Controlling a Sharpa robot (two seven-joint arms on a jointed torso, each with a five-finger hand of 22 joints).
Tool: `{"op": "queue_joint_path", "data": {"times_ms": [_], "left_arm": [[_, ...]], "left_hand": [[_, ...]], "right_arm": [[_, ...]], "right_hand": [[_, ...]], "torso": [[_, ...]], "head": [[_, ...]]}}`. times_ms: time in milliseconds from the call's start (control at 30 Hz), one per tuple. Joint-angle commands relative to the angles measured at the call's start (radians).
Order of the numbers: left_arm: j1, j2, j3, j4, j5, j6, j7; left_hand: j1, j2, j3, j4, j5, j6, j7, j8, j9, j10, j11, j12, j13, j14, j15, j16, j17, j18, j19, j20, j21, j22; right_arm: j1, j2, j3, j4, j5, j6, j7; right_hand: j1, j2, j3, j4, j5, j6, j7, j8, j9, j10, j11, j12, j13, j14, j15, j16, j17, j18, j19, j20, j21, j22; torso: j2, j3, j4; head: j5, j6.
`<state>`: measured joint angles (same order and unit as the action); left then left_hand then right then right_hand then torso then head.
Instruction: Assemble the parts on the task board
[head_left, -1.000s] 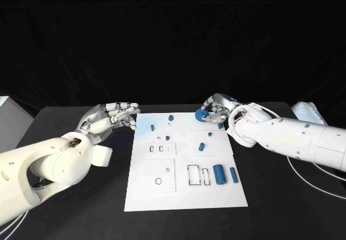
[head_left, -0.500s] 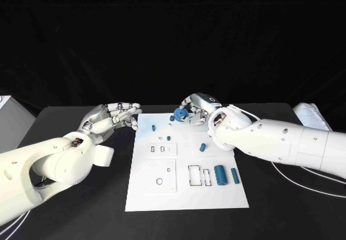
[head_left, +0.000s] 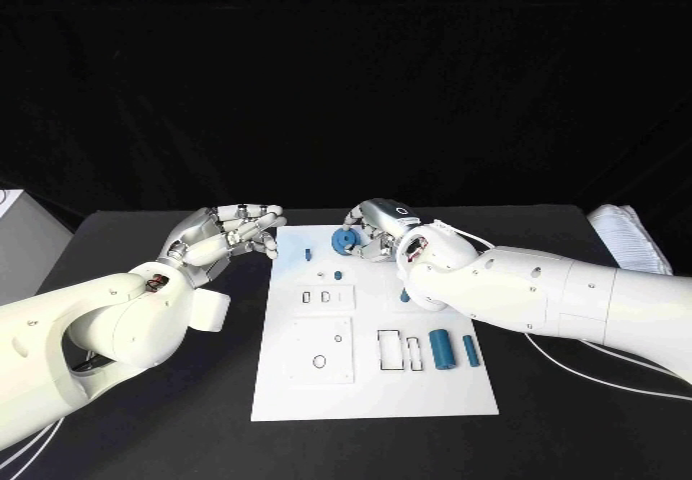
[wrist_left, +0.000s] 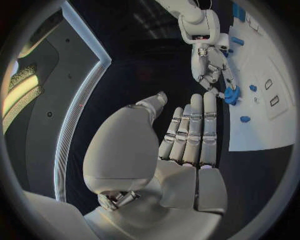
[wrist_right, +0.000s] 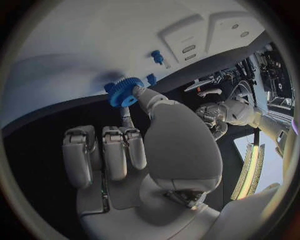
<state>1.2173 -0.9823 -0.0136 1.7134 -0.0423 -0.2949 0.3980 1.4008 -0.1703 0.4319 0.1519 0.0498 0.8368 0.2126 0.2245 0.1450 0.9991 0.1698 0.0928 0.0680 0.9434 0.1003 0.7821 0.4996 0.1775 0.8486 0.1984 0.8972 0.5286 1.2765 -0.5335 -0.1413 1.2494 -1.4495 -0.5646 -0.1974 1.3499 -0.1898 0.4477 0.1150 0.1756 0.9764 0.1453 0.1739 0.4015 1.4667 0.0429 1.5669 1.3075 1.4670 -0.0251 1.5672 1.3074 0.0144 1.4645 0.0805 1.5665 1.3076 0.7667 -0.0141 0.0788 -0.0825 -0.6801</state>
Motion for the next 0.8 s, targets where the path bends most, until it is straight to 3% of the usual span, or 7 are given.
{"op": "queue_joint_path", "data": {"times_ms": [33,367,800], "left_arm": [[0.001,0.002,0.001,0.001,-0.005,0.02,0.004],[0.001,0.002,0.001,0.001,-0.005,0.019,0.003],[0.002,0.002,0.001,0.003,-0.005,0.018,0.002]], "left_hand": [[-0.004,0.005,0.007,0.001,0.002,-0.005,0.021,-0.001,-0.001,-0.002,0.003,-0.005,0.002,-0.007,0.003,0.003,-0.001,0.005,-0.005,0.0,0.003,0.001],[-0.004,0.005,0.007,0.001,0.002,-0.005,0.021,-0.001,-0.001,-0.002,0.003,-0.005,0.002,-0.007,0.003,0.003,-0.001,0.005,-0.005,0.0,0.003,0.001],[-0.004,0.005,0.007,0.001,0.002,-0.005,0.021,-0.001,-0.001,-0.002,0.003,-0.005,0.002,-0.007,0.003,0.003,-0.001,0.005,-0.005,0.0,0.003,0.001]], "right_arm": [[-0.002,0.007,0.0,-0.008,-0.022,0.027,-0.014],[-0.004,0.023,-0.001,-0.014,-0.023,0.047,-0.015],[-0.004,0.056,-0.004,-0.052,-0.024,0.079,-0.026]], "right_hand": [[-0.008,0.004,0.007,-0.001,0.0,0.057,-0.028,0.039,0.021,0.104,-0.004,0.004,0.263,0.104,-0.008,0.004,0.263,-0.014,0.106,-0.007,0.004,0.263],[-0.009,0.002,0.008,-0.001,0.001,0.055,-0.027,0.038,0.021,0.104,-0.003,0.004,0.263,0.104,-0.007,0.004,0.263,-0.014,0.106,-0.007,0.004,0.263],[-0.015,-0.001,0.008,0.001,-0.001,0.052,-0.025,0.037,0.02,0.104,-0.002,0.004,0.263,0.104,-0.006,0.004,0.263,-0.014,0.106,-0.007,0.004,0.263]], "torso": [[0.0,0.0001,-0.0009],[0.001,0.0014,-0.0028],[0.0,0.0003,-0.0022]], "head": [[0.002,-0.001],[0.007,-0.005],[0.007,-0.006]]}}
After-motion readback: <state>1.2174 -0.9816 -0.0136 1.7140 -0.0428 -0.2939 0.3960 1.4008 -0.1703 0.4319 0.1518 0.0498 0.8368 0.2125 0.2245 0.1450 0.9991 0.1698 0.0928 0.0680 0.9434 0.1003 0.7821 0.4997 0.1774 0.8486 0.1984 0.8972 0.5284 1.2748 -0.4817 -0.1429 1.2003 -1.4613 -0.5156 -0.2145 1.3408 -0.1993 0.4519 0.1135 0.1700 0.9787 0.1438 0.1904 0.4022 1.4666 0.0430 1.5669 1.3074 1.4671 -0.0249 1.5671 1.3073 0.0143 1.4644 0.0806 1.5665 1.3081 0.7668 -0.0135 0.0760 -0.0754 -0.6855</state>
